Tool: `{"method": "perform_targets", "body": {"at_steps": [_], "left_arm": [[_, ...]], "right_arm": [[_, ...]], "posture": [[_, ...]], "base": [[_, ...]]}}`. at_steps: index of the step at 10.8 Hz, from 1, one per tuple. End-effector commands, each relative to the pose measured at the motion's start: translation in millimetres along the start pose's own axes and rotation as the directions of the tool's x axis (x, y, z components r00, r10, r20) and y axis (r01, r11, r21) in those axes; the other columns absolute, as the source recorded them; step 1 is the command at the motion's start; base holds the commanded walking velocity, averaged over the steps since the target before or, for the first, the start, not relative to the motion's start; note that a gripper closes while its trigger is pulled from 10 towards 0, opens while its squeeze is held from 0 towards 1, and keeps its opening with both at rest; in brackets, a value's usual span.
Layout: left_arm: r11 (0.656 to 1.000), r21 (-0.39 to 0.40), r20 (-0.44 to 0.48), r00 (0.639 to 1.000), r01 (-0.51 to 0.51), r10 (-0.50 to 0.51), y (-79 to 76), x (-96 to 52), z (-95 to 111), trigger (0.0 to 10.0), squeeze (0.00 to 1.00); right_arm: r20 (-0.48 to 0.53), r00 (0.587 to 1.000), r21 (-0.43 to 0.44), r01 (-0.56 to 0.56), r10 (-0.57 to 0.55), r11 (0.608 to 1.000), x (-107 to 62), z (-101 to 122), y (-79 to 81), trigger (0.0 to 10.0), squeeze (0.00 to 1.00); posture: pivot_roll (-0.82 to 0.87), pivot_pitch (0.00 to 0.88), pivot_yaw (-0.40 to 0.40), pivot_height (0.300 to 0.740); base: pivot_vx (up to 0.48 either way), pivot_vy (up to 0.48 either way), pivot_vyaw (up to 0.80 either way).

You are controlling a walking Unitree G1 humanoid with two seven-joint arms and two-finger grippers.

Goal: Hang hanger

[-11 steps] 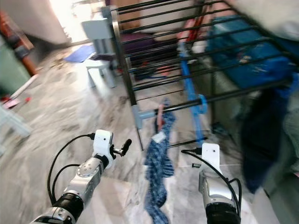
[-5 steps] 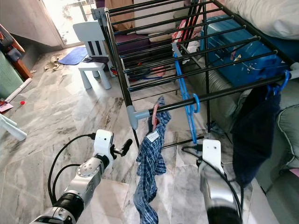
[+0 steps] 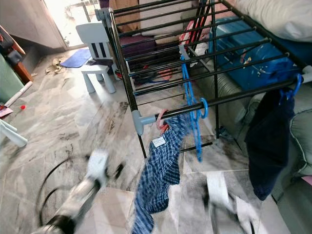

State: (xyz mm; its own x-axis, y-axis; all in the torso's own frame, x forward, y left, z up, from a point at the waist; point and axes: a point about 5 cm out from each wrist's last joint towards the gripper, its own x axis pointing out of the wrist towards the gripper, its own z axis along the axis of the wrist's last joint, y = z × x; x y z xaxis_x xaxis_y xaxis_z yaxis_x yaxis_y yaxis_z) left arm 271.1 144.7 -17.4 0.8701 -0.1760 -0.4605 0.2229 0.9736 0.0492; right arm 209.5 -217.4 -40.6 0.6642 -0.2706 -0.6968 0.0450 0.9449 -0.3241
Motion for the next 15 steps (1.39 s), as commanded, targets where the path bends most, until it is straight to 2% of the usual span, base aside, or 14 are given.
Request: {"method": "perform_targets", "body": {"at_steps": [1, 2, 3, 4, 5, 8, 10, 11, 13, 15], "left_arm": [[0.999, 0.021, -0.023, 0.999, -0.029, 0.029, 8.5, -3.4, -7, 10.0, 0.00], [0.998, 0.025, -0.069, 0.996, -0.063, 0.064, 16.0, -7.9, -17, 10.0, 0.00], [0.993, 0.054, -0.127, 0.986, -0.103, 0.109, 24.7, -15.0, -31, 10.0, 0.00], [0.990, 0.081, -0.150, 0.980, -0.119, 0.130, 27.8, -18.3, -38, 10.0, 0.00], [0.986, 0.079, -0.183, 0.970, -0.149, 0.161, 31.6, -22.7, -46, 10.0, 0.00], [0.969, 0.082, -0.293, 0.924, -0.233, 0.247, 42.6, -40.8, -74, 10.0, 0.00], [0.957, 0.057, -0.348, 0.893, -0.285, 0.287, 50.2, -50.2, -85, 10.0, 0.00], [0.954, 0.086, -0.371, 0.879, -0.288, 0.299, 53.7, -55.2, -91, 10.0, 0.00], [0.949, 0.077, -0.421, 0.853, -0.306, 0.309, 55.1, -61.7, -100, 10.0, 0.00], [0.963, 0.119, -0.404, 0.875, -0.241, 0.268, 50.3, -56.1, -95, 10.0, 0.00]], "right_arm": [[0.029, 0.999, -0.025, -0.034, 0.034, 0.999, 0.4, 1, 6.2, 10.0, 1.00], [0.009, 0.995, -0.014, -0.104, 0.104, 0.994, 1.1, -10, 13.7, 10.0, 1.00], [0.041, 0.979, -0.047, -0.197, 0.199, 0.979, 0.3, -20, 25.7, 10.0, 1.00], [0.047, 0.957, -0.085, -0.283, 0.288, 0.955, 0.0, -20, 35.9, 10.0, 1.00], [0.045, 0.920, -0.118, -0.382, 0.390, 0.916, -0.5, -17, 48.3, 10.0, 0.00], [0.008, 0.879, -0.257, -0.458, 0.476, 0.851, 3.4, -5, 65.6, 10.0, 0.00], [-0.016, 0.867, -0.277, -0.483, 0.498, 0.831, 3.6, -3, 69.7, 10.0, 0.00], [-0.028, 0.866, -0.264, -0.488, 0.499, 0.832, 3.3, -6, 71.4, 10.0, 0.00], [-0.067, 0.870, -0.237, -0.489, 0.488, 0.839, 1.0, -17, 74.5, 10.0, 0.00], [-0.090, 0.874, -0.238, -0.484, 0.477, 0.842, -2.5, -26, 79.9, 10.0, 0.00]], "posture": [[-0.23, 0.004, 0.132, 0.740], [-0.23, 0.000, 0.129, 0.740], [-0.21, 0.000, 0.115, 0.740], [-0.19, 0.000, 0.103, 0.740], [-0.15, 0.000, 0.075, 0.740], [-0.06, 0.000, 0.023, 0.740], [-0.02, 0.000, 0.005, 0.740], [0.01, 0.000, -0.014, 0.740], [0.00, 0.000, 0.005, 0.740], [0.00, 0.000, 0.022, 0.740]], "base": [[0.000, 0.000, 0.00], [0.000, 0.000, 0.00], [0.000, 0.000, 0.00], [0.000, 0.000, 0.00], [0.000, 0.000, 0.00], [0.000, 0.000, 0.00], [0.000, 0.000, 0.00], [0.000, 0.000, 0.00], [0.000, 0.000, 0.00], [0.000, 0.000, 0.00]]}}
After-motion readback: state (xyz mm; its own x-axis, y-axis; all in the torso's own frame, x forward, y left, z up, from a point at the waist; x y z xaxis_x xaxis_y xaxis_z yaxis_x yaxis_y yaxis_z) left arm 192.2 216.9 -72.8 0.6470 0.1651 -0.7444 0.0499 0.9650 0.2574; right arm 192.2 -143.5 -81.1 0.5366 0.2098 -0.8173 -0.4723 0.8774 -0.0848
